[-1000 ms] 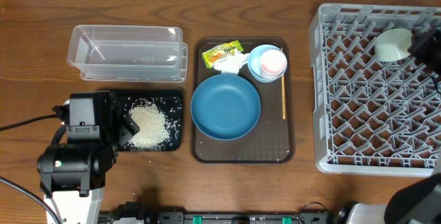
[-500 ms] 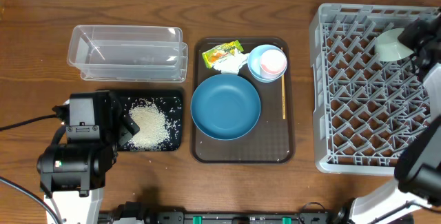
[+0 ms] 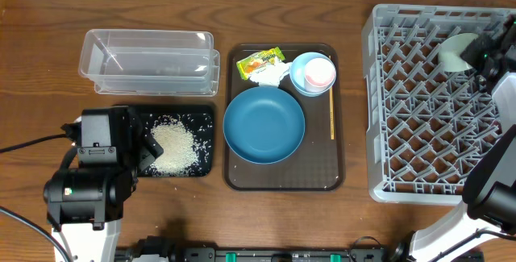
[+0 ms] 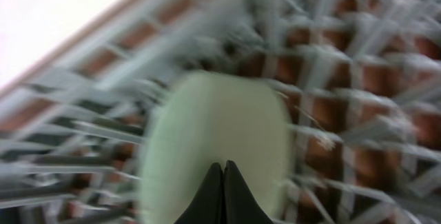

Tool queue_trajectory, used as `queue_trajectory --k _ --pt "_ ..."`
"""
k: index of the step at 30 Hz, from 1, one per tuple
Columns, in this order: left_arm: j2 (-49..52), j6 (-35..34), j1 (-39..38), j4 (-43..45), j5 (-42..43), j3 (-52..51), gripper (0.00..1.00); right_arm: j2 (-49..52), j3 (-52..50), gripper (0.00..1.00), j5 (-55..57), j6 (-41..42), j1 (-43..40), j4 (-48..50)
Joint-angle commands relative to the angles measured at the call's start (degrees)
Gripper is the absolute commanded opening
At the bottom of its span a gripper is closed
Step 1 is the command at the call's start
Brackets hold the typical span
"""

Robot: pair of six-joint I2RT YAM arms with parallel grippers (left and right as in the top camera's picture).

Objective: Sort waste into correct bins and load items into the dishwasher rack
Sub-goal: 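Lower the green bowl into the rack's far corner and release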

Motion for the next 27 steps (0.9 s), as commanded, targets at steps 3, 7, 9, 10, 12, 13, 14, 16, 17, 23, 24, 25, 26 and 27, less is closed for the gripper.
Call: queue_trajectory --k 3,7,9,10,12,13,14,16,17,23,24,25,26,27 --pt "0.0 0.1 0.2 -0.2 -0.7 0.8 0.93 -3.1 -0.1 0.01 13.9 6.2 -0.3 -4.3" --pt "0.0 0.1 0.2 -0.2 -0.7 0.8 0.93 -8.0 -0.1 0.01 15.2 6.9 -0.2 -5.4" --pt "0.0 0.1 0.2 -0.2 -0.7 0.8 0.93 -10.3 -0.1 0.06 14.1 7.0 -0.2 -5.4" --pt "0.0 0.1 0.2 -0.2 -0.7 0.8 0.93 -11.8 -0.1 0.10 12.5 7.0 -0.1 -5.3" --pt "0.0 0.1 0.2 -0.2 -0.7 0.8 0.93 -13.6 -0.1 0.17 8.1 7.0 0.0 -5.0" --pt "0.0 0.1 0.2 -0.2 -0.7 0.8 0.93 -14.3 -0.1 0.19 5.2 7.0 0.0 -4.9" --pt "0.0 0.1 0.2 -0.2 -0.7 0.8 0.93 -14.9 -0.1 0.27 2.0 7.0 0.0 -4.7" --pt "0.0 0.1 0.2 -0.2 -0.7 0.8 0.93 -15.4 -0.1 0.52 -4.9 7.8 0.1 -4.7" --pt "0.0 0.1 0.2 -0.2 -0.7 0.8 0.93 -15.4 -0.1 0.75 -8.4 7.9 0.2 -4.7" --pt "0.0 0.1 0.2 -0.2 -0.7 0.8 0.93 -14.6 -0.1 0.99 -23.5 7.8 0.2 -7.3" --pt "0.0 0.1 0.2 -0.2 -0.7 0.8 0.93 -14.6 -0.1 0.99 -26.3 7.8 0.2 -7.8" --pt "0.0 0.1 0.2 -0.2 -0.7 0.8 0.93 -14.6 -0.1 0.99 -30.3 7.6 0.3 -8.1" --pt "0.0 0.1 0.2 -0.2 -0.7 0.8 0.93 -14.6 -0.1 0.99 -34.2 7.0 0.5 -8.3" --pt "0.0 0.1 0.2 -0.2 -0.7 0.8 0.93 -14.6 -0.1 0.99 -39.0 5.7 0.9 -8.2"
